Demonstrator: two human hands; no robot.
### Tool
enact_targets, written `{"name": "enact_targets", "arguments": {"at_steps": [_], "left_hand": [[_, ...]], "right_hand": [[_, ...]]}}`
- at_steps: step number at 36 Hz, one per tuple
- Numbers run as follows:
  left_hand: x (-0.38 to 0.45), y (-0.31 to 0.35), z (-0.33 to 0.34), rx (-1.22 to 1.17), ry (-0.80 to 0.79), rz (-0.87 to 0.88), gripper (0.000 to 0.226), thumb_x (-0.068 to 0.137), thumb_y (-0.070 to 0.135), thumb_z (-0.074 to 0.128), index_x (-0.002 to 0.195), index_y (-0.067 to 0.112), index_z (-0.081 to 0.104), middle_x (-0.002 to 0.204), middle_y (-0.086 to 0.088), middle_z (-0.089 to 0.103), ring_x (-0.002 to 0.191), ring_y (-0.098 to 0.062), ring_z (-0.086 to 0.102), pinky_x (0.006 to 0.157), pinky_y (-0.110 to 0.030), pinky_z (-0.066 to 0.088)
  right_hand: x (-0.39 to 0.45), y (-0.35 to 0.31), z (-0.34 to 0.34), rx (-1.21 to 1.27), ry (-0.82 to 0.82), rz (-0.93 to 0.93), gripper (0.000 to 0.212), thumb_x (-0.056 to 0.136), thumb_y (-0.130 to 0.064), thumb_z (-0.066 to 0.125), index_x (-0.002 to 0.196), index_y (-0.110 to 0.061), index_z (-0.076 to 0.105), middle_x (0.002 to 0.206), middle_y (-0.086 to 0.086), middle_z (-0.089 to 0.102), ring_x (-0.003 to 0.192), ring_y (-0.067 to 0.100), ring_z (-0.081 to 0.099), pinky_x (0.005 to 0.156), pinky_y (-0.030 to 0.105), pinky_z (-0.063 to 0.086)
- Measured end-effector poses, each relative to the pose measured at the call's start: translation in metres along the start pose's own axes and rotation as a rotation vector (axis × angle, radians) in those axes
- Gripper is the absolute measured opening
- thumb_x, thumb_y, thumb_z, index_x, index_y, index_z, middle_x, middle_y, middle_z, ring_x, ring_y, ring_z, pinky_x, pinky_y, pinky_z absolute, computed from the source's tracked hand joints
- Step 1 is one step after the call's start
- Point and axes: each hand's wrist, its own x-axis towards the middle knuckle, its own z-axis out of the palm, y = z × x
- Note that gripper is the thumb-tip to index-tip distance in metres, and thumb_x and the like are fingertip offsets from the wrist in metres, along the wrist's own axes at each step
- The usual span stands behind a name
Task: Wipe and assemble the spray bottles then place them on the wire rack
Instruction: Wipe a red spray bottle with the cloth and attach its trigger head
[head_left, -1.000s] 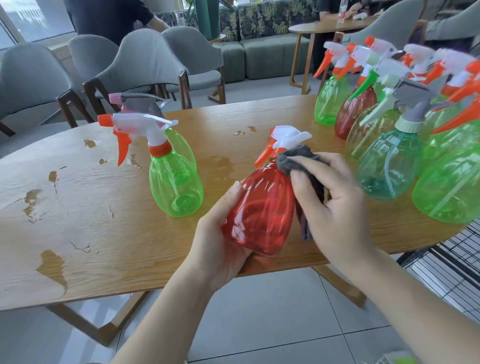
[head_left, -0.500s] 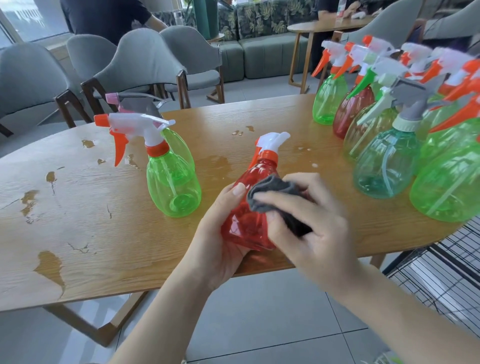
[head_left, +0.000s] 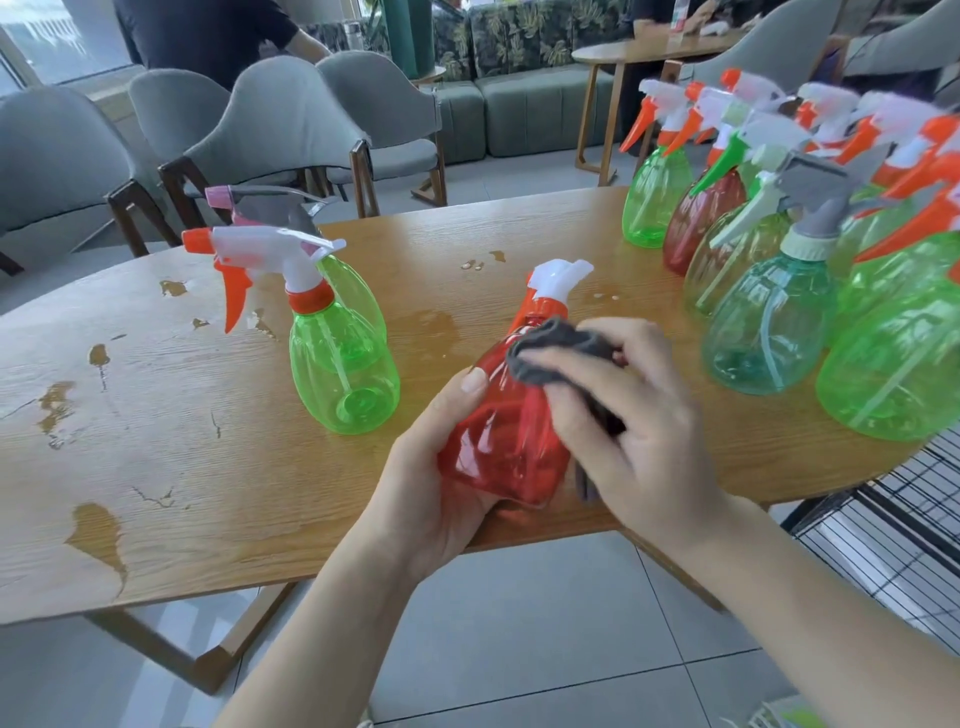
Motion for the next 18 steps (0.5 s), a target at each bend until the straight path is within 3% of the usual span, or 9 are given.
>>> {"name": "enact_targets", "arguments": {"at_steps": [3,5,12,18], "left_hand": [[-0.001,0.000,-0.001,0.066,0.010,0.001,0.075,0.076,0.041,0.087,0.135,0.004,0.060,0.120,-0.020,0.068,0.103,-0.032,0.070,0.085,-0.048,0.060],[-0.002,0.000,-0.001,0.089,0.012,-0.002,0.078,0.075,0.043,0.087,0.137,0.003,0.059,0.120,-0.020,0.069,0.103,-0.032,0.070,0.084,-0.048,0.060],[-0.001,0.001,-0.002,0.060,0.090,0.045,0.101,0.071,0.044,0.091,0.150,0.001,0.045,0.133,-0.021,0.061,0.113,-0.031,0.065,0.093,-0.045,0.057],[-0.001,0.000,-0.002,0.128,0.080,0.022,0.094,0.069,0.045,0.092,0.144,0.003,0.052,0.131,-0.022,0.064,0.113,-0.034,0.066,0.099,-0.052,0.053]], "right_hand": [[0.004,0.006,0.000,0.118,0.017,0.235,0.025,0.104,-0.014,0.057,0.124,-0.010,0.071,0.116,0.002,0.059,0.115,0.009,0.058,0.100,0.021,0.043],[0.003,0.004,0.002,0.190,0.008,0.319,0.026,0.104,-0.017,0.056,0.126,-0.014,0.070,0.118,-0.002,0.059,0.118,0.010,0.059,0.101,0.022,0.044],[-0.007,-0.010,0.004,0.224,0.011,0.178,0.023,0.097,-0.004,0.062,0.117,-0.001,0.074,0.112,0.014,0.063,0.109,0.015,0.063,0.094,0.021,0.046],[-0.002,-0.006,0.001,0.182,0.044,0.223,0.023,0.098,-0.006,0.063,0.118,-0.005,0.075,0.110,0.009,0.062,0.107,0.016,0.064,0.093,0.021,0.047]]}}
